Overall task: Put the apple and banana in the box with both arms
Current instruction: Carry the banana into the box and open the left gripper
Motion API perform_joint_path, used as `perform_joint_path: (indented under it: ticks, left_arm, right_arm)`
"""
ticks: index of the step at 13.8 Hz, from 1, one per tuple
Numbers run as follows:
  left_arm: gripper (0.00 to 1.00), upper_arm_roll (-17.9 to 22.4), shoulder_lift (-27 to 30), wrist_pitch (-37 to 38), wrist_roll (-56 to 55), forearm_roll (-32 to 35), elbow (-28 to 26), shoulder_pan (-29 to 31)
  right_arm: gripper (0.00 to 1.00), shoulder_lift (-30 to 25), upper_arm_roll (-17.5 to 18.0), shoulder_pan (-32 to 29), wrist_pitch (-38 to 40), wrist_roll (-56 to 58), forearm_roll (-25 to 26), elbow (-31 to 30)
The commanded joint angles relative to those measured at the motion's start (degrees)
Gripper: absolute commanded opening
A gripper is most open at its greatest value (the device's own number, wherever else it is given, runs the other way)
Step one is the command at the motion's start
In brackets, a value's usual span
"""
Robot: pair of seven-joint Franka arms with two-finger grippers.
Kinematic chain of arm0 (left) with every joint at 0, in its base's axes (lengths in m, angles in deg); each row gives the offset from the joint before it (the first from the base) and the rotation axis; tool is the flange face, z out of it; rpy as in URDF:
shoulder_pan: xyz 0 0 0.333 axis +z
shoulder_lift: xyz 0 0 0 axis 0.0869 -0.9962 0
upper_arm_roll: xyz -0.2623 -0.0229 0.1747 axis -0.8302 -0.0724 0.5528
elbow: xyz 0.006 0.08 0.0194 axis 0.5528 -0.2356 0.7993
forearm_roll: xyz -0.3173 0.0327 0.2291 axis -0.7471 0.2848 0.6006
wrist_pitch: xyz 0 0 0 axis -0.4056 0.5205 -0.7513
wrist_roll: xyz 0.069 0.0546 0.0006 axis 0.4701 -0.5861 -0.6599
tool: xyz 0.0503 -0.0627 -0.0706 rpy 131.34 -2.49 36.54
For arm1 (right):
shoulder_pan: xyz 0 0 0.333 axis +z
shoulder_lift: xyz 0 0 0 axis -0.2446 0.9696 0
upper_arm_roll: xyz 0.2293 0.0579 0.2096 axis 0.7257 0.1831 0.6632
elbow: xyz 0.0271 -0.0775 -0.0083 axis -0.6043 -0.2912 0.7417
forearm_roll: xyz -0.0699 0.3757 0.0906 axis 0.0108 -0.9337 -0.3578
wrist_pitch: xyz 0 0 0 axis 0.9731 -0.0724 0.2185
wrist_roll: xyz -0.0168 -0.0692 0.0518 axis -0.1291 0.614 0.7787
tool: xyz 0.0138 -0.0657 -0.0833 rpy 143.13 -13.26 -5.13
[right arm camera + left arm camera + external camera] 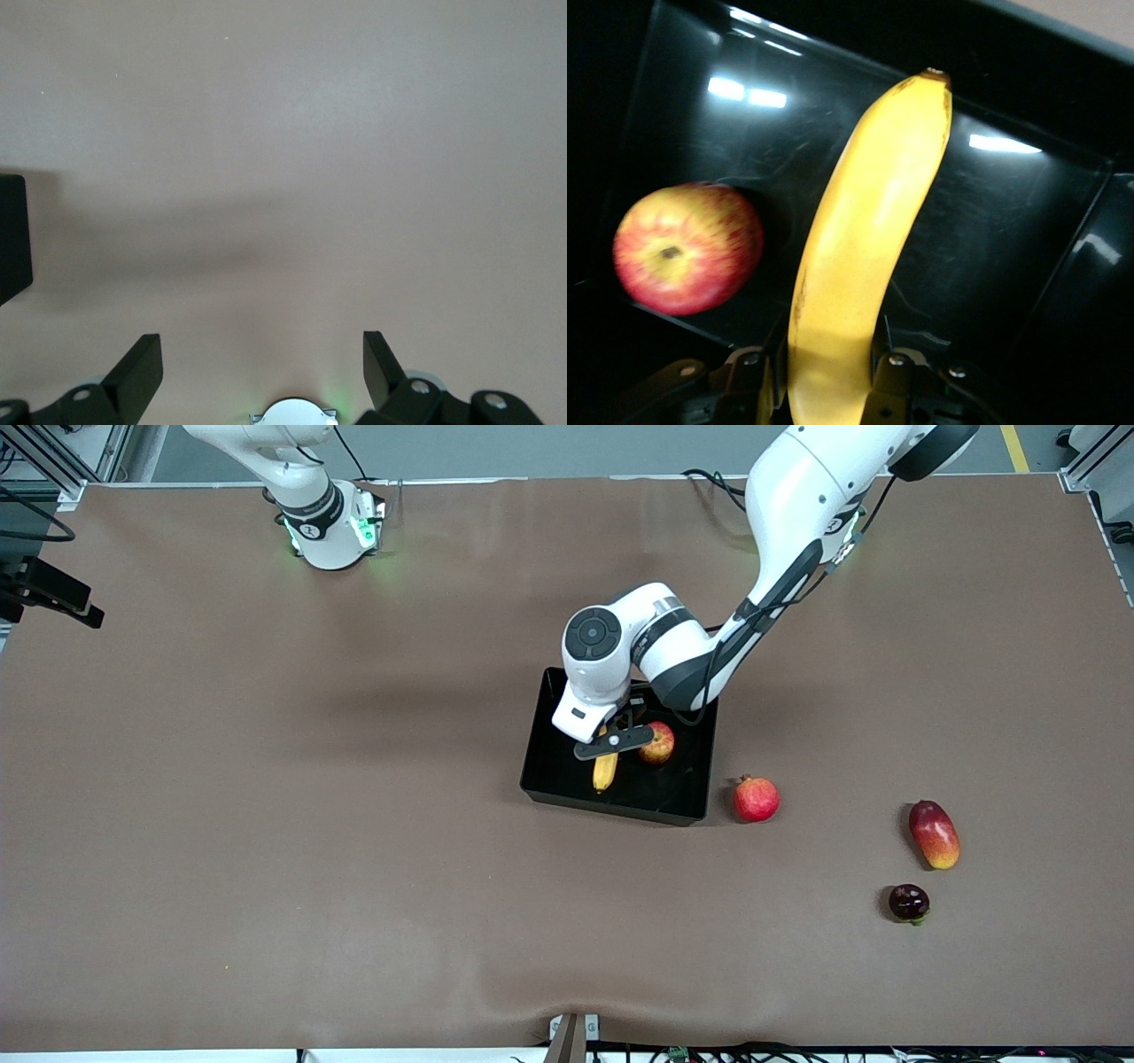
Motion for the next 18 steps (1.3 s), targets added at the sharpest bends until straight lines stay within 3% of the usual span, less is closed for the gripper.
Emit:
perform_joint_path:
  ticks: [1, 11, 12, 13, 14, 18]
  left_arm:
    - [0.0, 0.12, -1.69, -2.94, -0.7, 2.21, 0.92, -0.29]
    - [0.0, 0.21, -7.23, -8.04, -0.87, 6.96, 1.01, -0.29]
    - [0.2, 0.21, -7.58, -8.3, -0.87, 6.96, 1.01, -0.38]
    - [0.66, 0.21, -7.67, -8.39, -0.87, 7.05, 1.01, -0.38]
    - [1.0, 0.3, -7.32, -8.39, -0.96, 7.05, 1.01, -0.29]
    - [1.0, 0.3, -4.96, -7.6, -0.87, 7.05, 2.32, 0.32]
  right_arm:
    - [1.0, -0.9, -0.24, 0.56, 0.83, -1.01, 0.46, -0.01]
    - [1.0, -0.9, -0.41, 0.38, 1.01, -0.75, 0.37, 0.08]
    - [1.0, -0.9, -0.41, 0.38, 1.18, -0.66, 0.37, 0.08]
    - [1.0, -0.9, -0.41, 0.38, 1.71, -0.75, 0.37, 0.08]
    - [1.0, -0.9, -0.33, 0.38, 2.06, -0.84, 0.37, 0.08]
    - [1.0, -0.9, -0.5, 0.29, 2.06, -0.66, 0.45, 0.25]
